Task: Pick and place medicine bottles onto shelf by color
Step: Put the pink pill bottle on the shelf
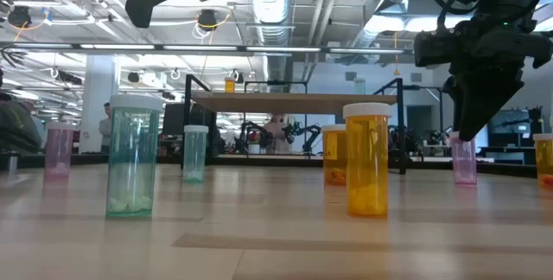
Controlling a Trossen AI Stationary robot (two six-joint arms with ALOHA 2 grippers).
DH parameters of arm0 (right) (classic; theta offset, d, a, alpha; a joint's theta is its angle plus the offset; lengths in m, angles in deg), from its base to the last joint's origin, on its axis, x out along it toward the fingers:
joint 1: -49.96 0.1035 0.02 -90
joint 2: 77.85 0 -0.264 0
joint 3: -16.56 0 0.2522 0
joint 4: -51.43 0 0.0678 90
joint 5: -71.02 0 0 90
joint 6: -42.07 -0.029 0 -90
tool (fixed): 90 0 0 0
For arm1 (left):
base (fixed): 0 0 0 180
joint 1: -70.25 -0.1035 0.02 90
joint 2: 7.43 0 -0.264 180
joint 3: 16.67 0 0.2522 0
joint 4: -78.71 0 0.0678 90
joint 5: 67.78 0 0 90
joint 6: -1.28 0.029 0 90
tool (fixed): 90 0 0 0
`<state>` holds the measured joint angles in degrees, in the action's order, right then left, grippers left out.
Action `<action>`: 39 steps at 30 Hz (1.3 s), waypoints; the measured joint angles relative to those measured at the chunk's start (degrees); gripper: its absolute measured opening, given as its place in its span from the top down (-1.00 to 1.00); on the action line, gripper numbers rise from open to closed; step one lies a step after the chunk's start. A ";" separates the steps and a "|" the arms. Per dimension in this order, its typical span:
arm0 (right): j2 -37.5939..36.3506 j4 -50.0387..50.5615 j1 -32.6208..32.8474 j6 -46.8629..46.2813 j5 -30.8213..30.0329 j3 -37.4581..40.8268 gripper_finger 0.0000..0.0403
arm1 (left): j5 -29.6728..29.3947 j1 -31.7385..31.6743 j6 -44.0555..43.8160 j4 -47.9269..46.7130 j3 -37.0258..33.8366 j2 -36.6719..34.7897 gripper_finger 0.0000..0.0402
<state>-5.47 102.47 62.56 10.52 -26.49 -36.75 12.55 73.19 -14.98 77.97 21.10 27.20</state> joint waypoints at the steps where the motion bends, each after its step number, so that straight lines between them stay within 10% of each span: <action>1: 0.00 0.00 0.00 0.00 0.01 -0.01 0.34 | 0.00 0.00 0.01 0.00 0.00 0.00 -0.16; 39: 0.02 7.85 -8.00 15.30 -0.05 -21.14 0.32 | 0.02 -0.01 0.14 -0.02 0.00 0.01 -0.16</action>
<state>-5.45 110.31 54.57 25.81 -26.53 -57.89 12.57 73.18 -14.84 77.94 21.10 27.22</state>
